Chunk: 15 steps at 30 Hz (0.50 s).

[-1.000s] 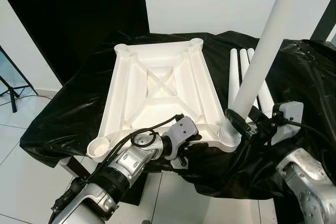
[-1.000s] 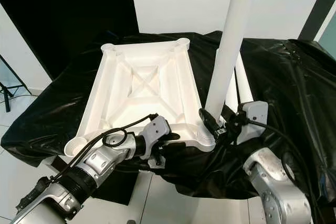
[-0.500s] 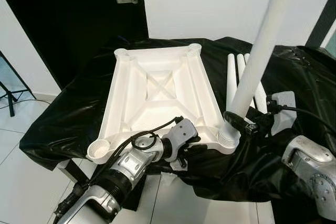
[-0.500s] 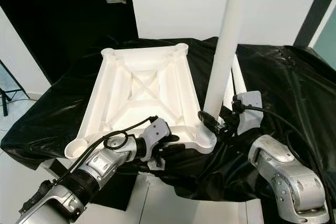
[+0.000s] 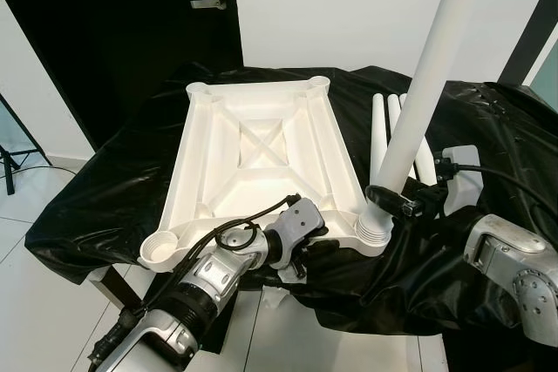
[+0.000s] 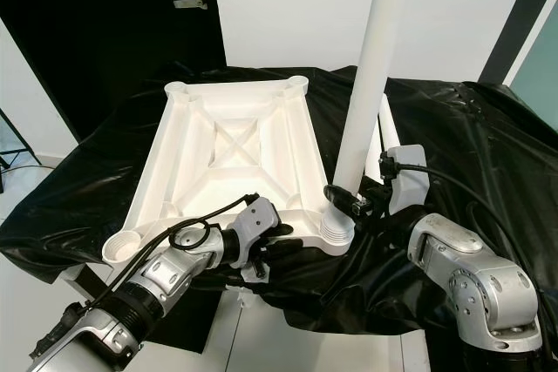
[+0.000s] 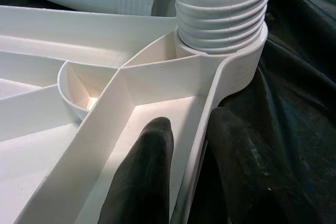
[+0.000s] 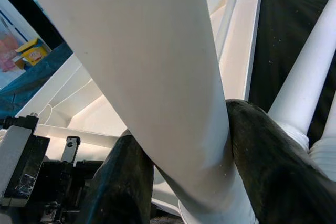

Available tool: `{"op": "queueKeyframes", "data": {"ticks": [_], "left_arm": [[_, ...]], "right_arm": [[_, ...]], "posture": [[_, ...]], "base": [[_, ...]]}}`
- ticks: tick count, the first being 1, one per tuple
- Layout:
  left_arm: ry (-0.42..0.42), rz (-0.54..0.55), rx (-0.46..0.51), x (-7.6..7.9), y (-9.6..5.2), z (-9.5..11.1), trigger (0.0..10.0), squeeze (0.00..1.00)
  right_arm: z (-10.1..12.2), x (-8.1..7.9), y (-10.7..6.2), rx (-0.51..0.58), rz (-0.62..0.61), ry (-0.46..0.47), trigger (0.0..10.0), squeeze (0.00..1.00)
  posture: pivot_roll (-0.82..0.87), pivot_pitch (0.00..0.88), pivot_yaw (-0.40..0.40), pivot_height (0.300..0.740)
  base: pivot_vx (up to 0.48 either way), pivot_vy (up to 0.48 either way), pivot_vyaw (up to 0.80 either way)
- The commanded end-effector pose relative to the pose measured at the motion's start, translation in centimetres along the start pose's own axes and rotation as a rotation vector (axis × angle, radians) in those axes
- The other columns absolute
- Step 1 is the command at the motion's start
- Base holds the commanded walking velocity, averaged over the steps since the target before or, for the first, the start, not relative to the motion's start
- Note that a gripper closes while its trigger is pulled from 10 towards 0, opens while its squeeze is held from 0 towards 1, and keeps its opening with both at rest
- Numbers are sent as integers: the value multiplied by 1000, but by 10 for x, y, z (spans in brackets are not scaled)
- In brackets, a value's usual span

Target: Building children table

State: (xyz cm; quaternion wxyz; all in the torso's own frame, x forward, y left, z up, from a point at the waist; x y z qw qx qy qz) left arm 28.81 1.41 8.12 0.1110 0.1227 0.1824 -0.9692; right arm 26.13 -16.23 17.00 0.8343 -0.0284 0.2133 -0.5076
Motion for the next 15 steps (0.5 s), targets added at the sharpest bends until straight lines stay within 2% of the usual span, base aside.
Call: {"op": "queueKeyframes", "data": {"ticks": [1, 6, 7, 8, 11, 13, 15], "left_arm": [[20, -88, 39, 13, 8, 7, 10000, 0], [20, -87, 40, 13, 8, 7, 10000, 0], [20, -87, 42, 14, 9, 7, 10000, 0], [20, -87, 42, 14, 9, 7, 10000, 0], [19, -89, 47, 15, 11, 7, 10000, 0], [19, -89, 47, 15, 11, 7, 10000, 0], [20, -89, 49, 16, 11, 8, 10000, 0]], "right_arm": [[-52, 5, 8, -252, -6, 209, 10000, 0], [-47, 4, 9, -242, 3, 235, 10000, 0], [-44, 2, 10, -245, 11, 195, 10000, 0], [-44, 2, 10, -245, 11, 195, 10000, 0], [-39, -7, 11, -273, 62, 15, 10000, 0], [-39, -7, 11, -273, 62, 15, 10000, 0], [-38, -8, 12, -291, 75, -71, 10000, 0]], "posture": [[141, 0, 9, 740], [141, 0, 7, 740], [138, 0, 5, 740], [138, 0, 5, 740], [136, 0, 1, 740], [136, 0, 1, 740], [138, 0, -1, 740]], "base": [[0, 0, 0], [0, 0, 0], [0, 0, 0], [0, 0, 0], [0, 0, 0], [0, 0, 0], [0, 0, 0]]}}
Point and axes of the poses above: a point about 5 cm out from each wrist's last joint towards the gripper, its own y axis pointing out of the wrist towards the gripper, its own z axis along the axis of the wrist's last joint, x = y × z, the point moved 2 cm from there along y, pointing out of the wrist towards the gripper, and after that the axes turned 11 degrees about y, right-handed, at the moved point
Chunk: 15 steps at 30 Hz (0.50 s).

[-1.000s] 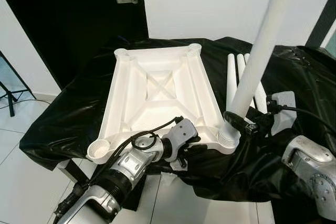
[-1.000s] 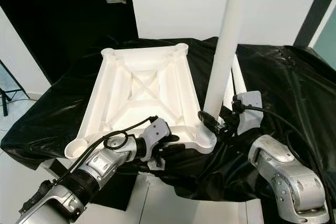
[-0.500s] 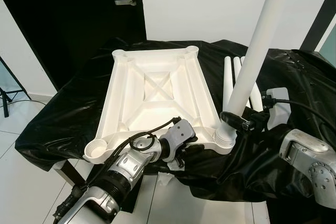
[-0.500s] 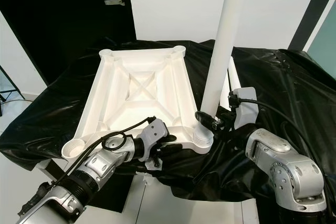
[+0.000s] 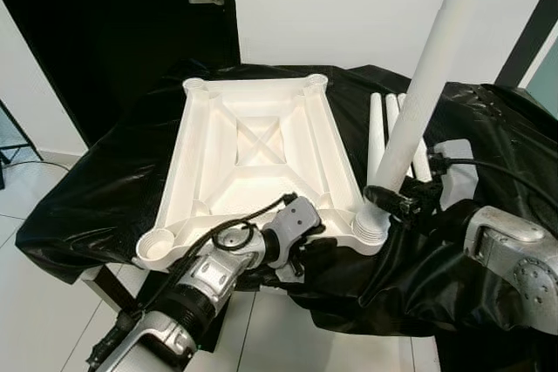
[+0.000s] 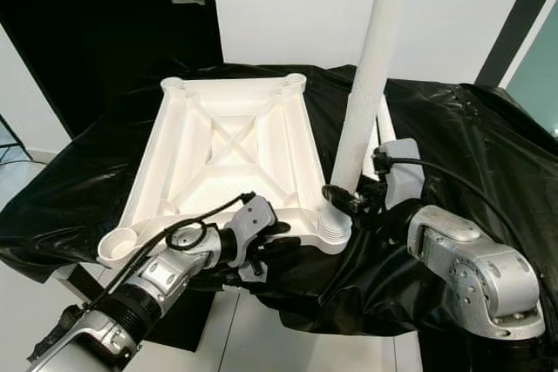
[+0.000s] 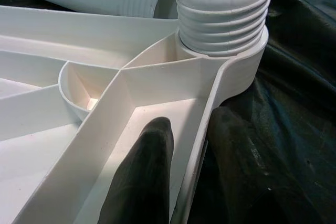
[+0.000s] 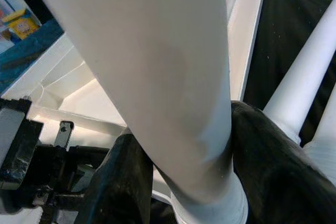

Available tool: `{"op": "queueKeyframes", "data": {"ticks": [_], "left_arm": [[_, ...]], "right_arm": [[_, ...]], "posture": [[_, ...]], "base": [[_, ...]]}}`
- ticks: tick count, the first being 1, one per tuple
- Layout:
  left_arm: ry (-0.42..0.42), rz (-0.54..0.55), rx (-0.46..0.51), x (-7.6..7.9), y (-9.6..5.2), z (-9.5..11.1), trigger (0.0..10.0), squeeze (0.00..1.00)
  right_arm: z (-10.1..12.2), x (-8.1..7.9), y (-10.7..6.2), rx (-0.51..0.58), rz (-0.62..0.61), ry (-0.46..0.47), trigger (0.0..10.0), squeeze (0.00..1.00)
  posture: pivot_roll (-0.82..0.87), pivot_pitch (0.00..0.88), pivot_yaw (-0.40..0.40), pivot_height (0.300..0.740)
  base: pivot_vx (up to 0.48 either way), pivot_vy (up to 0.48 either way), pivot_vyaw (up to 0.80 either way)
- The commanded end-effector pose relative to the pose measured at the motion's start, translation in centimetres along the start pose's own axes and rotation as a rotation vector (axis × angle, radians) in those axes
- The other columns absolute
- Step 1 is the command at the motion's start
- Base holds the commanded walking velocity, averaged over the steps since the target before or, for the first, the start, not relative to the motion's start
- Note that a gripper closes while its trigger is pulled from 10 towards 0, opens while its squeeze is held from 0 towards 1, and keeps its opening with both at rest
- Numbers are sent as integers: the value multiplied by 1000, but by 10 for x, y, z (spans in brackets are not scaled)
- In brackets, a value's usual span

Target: Building children table

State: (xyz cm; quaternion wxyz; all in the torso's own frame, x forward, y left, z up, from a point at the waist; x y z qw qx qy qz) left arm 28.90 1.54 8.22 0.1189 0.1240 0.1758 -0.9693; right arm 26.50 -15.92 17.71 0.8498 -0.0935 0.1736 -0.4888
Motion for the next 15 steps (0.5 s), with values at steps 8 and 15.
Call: {"op": "queueKeyframes", "data": {"ticks": [8, 15], "left_arm": [[19, -98, 40, 16, 12, 7, 10000, 0], [15, -99, 38, 19, 10, 6, 10000, 0]], "right_arm": [[-46, -12, 24, -76, -19, 65, 10000, 0], [-57, -7, 27, 60, -159, 135, 10000, 0]], "posture": [[150, 0, -7, 740], [159, 0, 2, 740]], "base": [[0, 0, 0], [0, 0, 0]]}}
Point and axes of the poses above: a point about 5 cm out from each wrist's last joint towards the gripper, its own y axis pointing out of the wrist towards the gripper, its own z axis along the axis of the wrist's last joint, x = y × z, the point moved 2 cm from there along y, pointing out of the wrist towards the gripper, and after that the axes turned 11 degrees about y, right-handed, at the moved point
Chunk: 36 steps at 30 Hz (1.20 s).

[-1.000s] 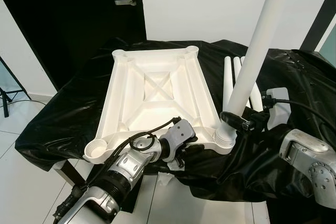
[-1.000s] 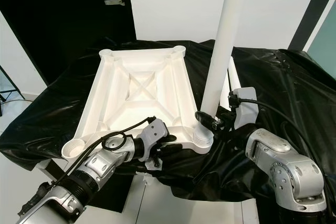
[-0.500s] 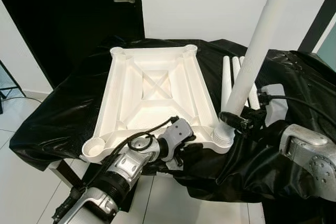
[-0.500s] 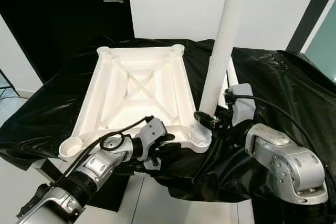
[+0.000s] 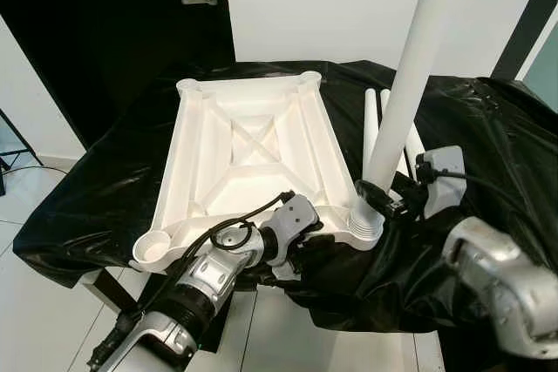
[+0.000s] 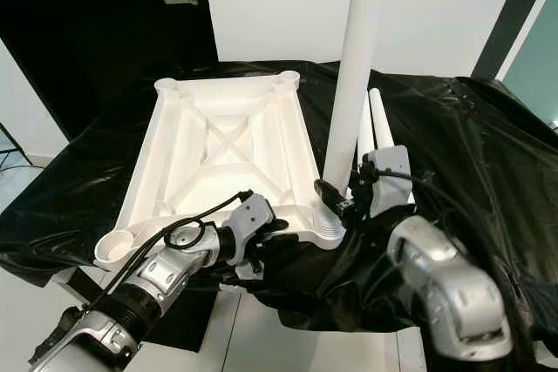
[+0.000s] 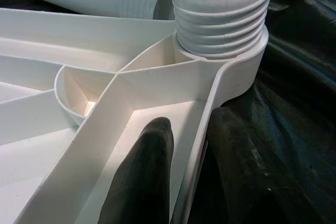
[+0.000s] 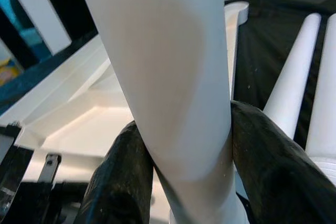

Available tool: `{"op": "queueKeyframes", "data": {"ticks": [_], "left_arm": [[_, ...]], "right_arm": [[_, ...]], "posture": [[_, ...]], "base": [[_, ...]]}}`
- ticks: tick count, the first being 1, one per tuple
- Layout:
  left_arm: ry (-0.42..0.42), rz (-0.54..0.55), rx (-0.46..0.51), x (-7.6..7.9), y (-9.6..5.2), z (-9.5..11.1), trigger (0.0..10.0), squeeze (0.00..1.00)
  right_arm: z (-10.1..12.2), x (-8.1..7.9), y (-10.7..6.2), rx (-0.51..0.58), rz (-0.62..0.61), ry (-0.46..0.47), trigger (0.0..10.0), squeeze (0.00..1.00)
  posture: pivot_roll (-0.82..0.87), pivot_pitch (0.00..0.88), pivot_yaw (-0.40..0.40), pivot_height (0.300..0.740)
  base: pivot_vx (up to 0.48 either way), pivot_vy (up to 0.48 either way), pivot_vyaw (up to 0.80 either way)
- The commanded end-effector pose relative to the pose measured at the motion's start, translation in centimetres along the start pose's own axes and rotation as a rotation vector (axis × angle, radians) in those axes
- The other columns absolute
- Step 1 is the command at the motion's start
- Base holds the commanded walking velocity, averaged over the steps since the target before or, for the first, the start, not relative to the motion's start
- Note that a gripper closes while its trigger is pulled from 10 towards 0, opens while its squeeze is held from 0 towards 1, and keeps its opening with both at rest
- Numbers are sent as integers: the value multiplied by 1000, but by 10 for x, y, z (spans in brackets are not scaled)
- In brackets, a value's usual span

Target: Building children table

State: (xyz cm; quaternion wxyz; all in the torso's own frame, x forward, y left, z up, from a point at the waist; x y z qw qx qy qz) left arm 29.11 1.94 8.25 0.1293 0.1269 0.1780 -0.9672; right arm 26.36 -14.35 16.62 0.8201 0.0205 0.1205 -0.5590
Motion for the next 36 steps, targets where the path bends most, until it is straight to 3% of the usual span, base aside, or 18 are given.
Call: {"op": "queueKeyframes", "data": {"ticks": [1, 5, 8, 11, 16, 17, 18, 19, 24, 25, 27, 28, 33, 34, 36], "left_arm": [[12, -120, 46, 22, 13, 8, 10000, 0], [11, -122, 45, 22, 13, 8, 10000, 0], [11, -129, 45, 22, 13, 8, 10000, 0], [11, -129, 43, 20, 12, 7, 10000, 0], [9, -123, 42, 19, 11, 7, 10000, 0], [5, -118, 43, 19, 10, 6, 10000, 0], [5, -118, 43, 19, 10, 6, 10000, 0], [1, -112, 45, 20, 10, 6, 10000, 0], [-6, -106, 44, 21, 9, 4, 10000, 0], [-6, -106, 45, 21, 9, 4, 10000, 0], [-7, -105, 46, 21, 9, 4, 10000, 0], [-7, -102, 50, 20, 9, 5, 10000, 0], [-7, -99, 54, 18, 10, 7, 10000, 0], [-6, -99, 55, 18, 11, 7, 10000, 0], [-6, -100, 56, 18, 12, 7, 10000, 0]], "right_arm": [[-49, 6, 5, -209, -56, 72, 10000, 0], [-46, 8, 7, -160, -80, 84, 10000, 0], [-43, 7, 19, -100, -116, 20, 10000, 0], [-37, -3, 36, -13, -118, -104, 10000, 0], [-34, -4, 40, 48, -139, -131, 10000, 0], [-32, -4, 40, 75, -148, -122, 10000, 471], [-32, -4, 40, 75, -148, -122, 10000, 471], [-31, -4, 40, 95, -147, -114, 10000, 1000], [-28, -2, 37, 123, -138, -123, 10000, 1000], [-28, -2, 36, 123, -125, -127, 10000, 0], [-29, -1, 35, 123, -114, -131, 10000, 27], [-31, 1, 33, 126, -117, -140, 10000, 384], [-33, 6, 32, 128, -135, -140, 10000, 333], [-34, 10, 31, 123, -147, -128, 10000, 0], [-37, 13, 31, 112, -156, -113, 10000, 0]], "posture": [[159, 0, 2, 740], [160, 0, 7, 740], [168, 0, 17, 740], [175, 0, 16, 740], [186, 0, 9, 740], [192, 0, 5, 740], [192, 0, 5, 740], [196, 0, 0, 740], [196, 0, -4, 740], [195, 0, -5, 740], [192, 0, -6, 740], [191, 0, -7, 740], [188, 0, -6, 740], [181, 0, -2, 740], [175, 0, 0, 740]], "base": [[0, 0, 0], [0, 0, 0], [0, 0, 0], [0, 0, 0], [0, 0, 0], [0, 0, 0], [0, 0, 0], [0, 0, 0], [0, 0, 0], [0, 0, 0], [0, 0, 0], [0, 0, 0], [0, 0, 0], [0, 0, 0], [0, 0, 0]]}}
Point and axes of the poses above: a point about 5 cm out from each wrist's last joint towards the gripper, its own y axis pointing out of the wrist towards the gripper, its own z axis along the axis of the wrist's last joint, x = y × z, the point moved 2 cm from there along y, pointing out of the wrist towards the gripper, and after that the axes turned 11 degrees about y, right-handed, at the moved point
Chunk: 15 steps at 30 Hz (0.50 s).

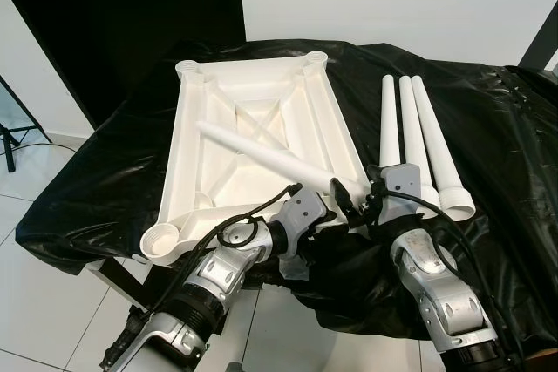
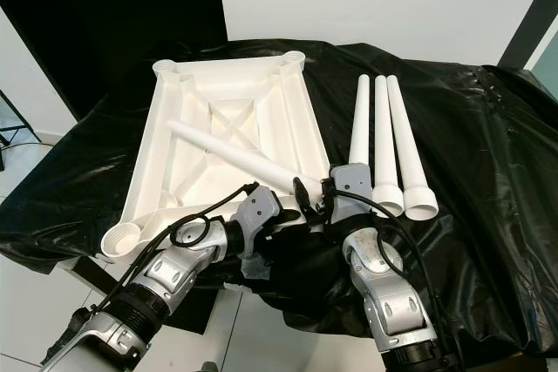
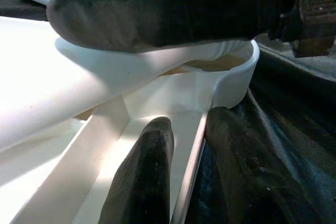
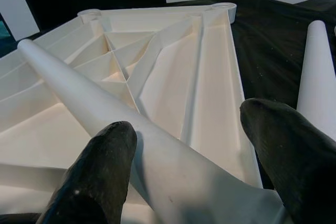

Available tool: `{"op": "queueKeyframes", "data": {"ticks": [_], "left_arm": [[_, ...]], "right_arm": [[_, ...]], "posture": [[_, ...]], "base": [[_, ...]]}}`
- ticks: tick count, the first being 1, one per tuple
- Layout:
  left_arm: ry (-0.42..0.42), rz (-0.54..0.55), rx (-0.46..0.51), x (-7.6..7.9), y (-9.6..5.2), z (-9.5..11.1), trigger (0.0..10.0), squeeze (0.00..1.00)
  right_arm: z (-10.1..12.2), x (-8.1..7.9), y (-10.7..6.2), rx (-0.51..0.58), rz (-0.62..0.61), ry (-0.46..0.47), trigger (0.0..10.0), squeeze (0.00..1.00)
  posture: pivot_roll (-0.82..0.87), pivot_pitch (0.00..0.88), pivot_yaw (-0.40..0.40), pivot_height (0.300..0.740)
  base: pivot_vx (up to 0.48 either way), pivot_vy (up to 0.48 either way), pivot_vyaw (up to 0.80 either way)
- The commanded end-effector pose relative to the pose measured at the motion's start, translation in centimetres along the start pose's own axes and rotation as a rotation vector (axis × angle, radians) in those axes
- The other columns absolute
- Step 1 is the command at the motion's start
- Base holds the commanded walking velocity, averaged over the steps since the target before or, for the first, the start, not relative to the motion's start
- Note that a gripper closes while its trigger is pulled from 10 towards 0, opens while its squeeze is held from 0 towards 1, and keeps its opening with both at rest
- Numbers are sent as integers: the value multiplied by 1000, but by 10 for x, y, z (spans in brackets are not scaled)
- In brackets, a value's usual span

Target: Building children table

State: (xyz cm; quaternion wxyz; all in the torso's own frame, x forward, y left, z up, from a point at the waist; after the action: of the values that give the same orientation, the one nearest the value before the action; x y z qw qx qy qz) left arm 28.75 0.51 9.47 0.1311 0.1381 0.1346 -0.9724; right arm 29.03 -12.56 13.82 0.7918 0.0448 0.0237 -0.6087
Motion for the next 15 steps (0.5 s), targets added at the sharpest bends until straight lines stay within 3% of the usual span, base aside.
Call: {"op": "queueKeyframes", "data": {"ticks": [1, 13, 15], "left_arm": [[-20, -119, -32, 17, 3, -10, 10000, 0], [-11, -122, -32, 18, 11, -10, 10000, 0], [-8, -116, -26, 17, 13, -8, 10000, 0]], "right_arm": [[-16, 15, -4, -79, -56, 22, 10000, 0], [0, 26, 13, -104, -30, 24, 10000, 0], [8, 24, 22, -160, 38, 27, 10000, 0]], "posture": [[169, 0, 1, 740], [151, 0, 0, 740], [152, 0, -4, 740]], "base": [[0, 0, 0], [0, 0, 0], [0, 0, 0]]}}
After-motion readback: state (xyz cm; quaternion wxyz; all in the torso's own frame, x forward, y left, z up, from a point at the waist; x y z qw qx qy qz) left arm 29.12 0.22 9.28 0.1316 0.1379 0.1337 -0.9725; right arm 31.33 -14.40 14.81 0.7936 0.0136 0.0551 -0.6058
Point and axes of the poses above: a point about 5 cm out from each wrist's last joint towards the gripper, its own y axis pointing out of the wrist towards the gripper, its own z axis along the axis of the wrist's last joint, x = y × z, the point moved 2 cm from there along y, pointing out of the wrist towards the gripper, and after that the axes turned 11 degrees about y, right-handed, at the moved point
